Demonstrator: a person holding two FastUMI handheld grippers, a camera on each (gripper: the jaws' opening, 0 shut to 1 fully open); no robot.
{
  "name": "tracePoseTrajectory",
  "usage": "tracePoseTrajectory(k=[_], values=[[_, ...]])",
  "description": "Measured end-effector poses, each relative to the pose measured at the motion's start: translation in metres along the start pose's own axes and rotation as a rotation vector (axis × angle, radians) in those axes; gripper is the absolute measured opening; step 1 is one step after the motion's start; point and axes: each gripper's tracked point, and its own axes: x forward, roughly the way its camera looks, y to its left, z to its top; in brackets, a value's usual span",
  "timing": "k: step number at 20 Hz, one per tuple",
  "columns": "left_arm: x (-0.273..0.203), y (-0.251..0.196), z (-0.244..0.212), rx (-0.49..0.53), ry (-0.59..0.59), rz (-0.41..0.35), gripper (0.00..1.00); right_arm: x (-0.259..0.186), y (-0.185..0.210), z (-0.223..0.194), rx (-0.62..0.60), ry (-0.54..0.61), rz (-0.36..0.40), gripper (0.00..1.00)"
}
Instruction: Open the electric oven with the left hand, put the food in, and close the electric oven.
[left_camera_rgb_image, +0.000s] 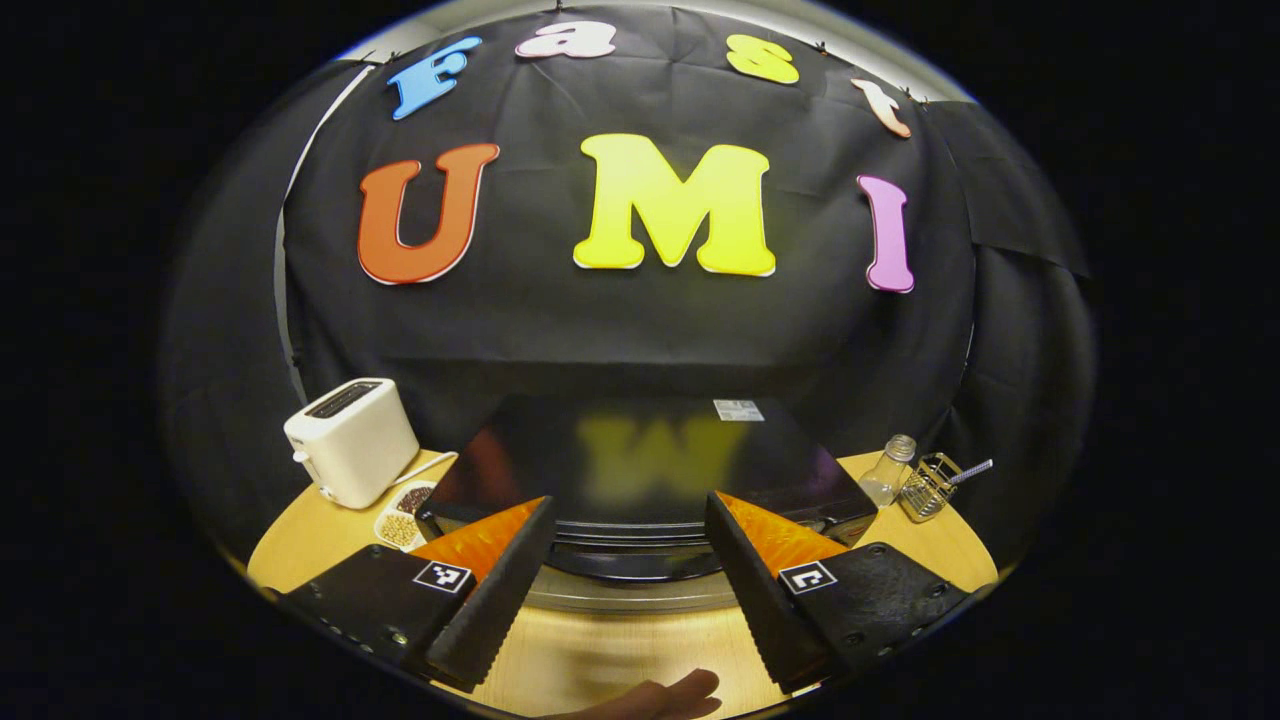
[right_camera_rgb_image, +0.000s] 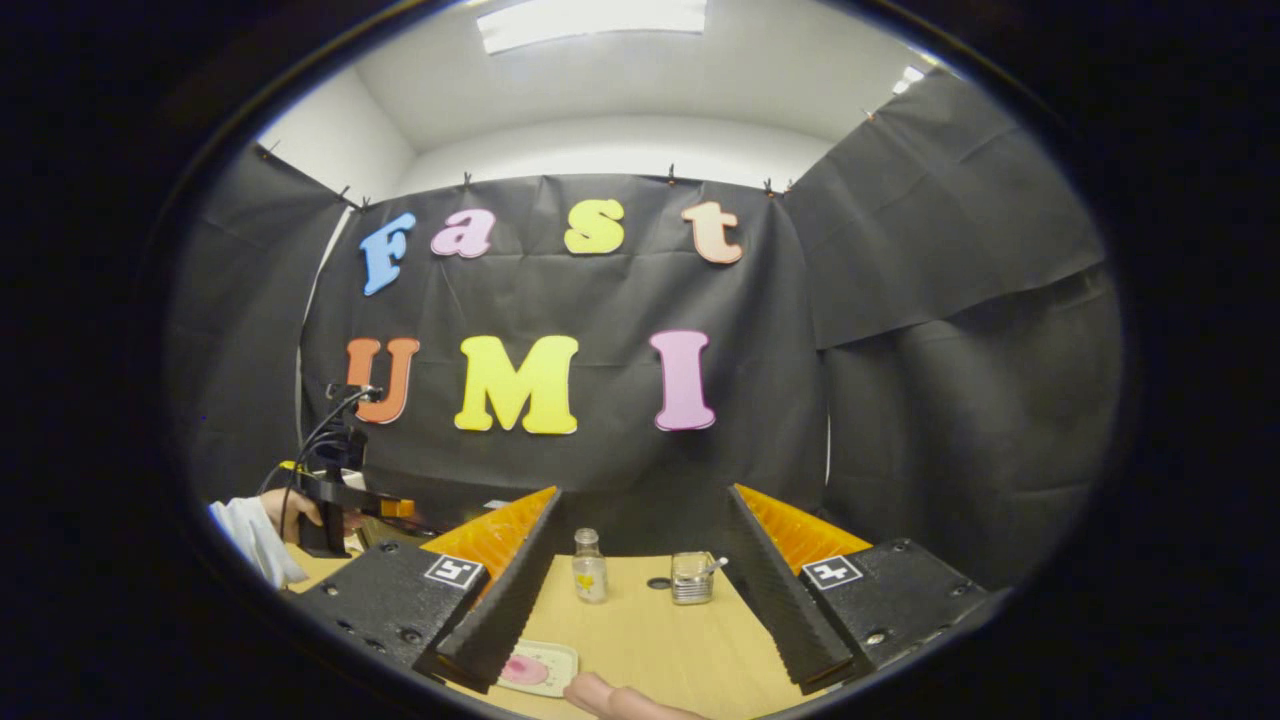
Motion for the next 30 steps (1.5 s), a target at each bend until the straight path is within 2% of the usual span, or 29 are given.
tracePoseTrajectory(k=[3, 5, 7, 13, 15, 22, 27, 28, 29, 30], values=[[0.005, -0.006, -0.016, 0.009, 0.063, 0.015, 0.96, 0.002, -0.012, -0.007, 0.002, 0.011, -0.010, 1.00], [0.011, -0.007, -0.015, 0.054, 0.057, 0.027, 0.96, 0.004, -0.017, -0.010, 0.008, 0.022, -0.023, 1.00], [0.011, -0.007, -0.015, 0.051, 0.073, 0.035, 0.96, 0.001, -0.017, -0.012, 0.022, 0.033, -0.017, 1.00], [0.003, -0.008, -0.023, 0.047, 0.085, -0.010, 0.97, -0.014, -0.021, -0.004, 0.018, 0.029, -0.029, 0.99], [-0.003, -0.007, -0.025, 0.080, 0.044, -0.012, 0.97, -0.020, -0.021, -0.001, 0.034, 0.026, -0.038, 1.00], [-0.036, -0.007, -0.046, 0.066, -0.021, -0.010, 0.97, -0.034, -0.011, -0.004, 0.038, 0.042, -0.015, 1.00], [-0.059, -0.007, -0.070, 0.064, -0.070, -0.007, 0.97, -0.033, -0.008, -0.021, 0.069, 0.089, -0.005, 1.00], [-0.062, -0.007, -0.076, 0.068, -0.075, -0.006, 0.87, -0.032, -0.006, -0.024, 0.073, 0.100, 0.001, 1.00], [-0.066, -0.008, -0.082, 0.070, -0.078, -0.005, 0.97, -0.031, -0.005, -0.026, 0.079, 0.105, 0.004, 1.00], [-0.071, -0.008, -0.087, 0.074, -0.080, -0.005, 0.87, -0.031, -0.003, -0.027, 0.084, 0.107, 0.008, 1.00]])
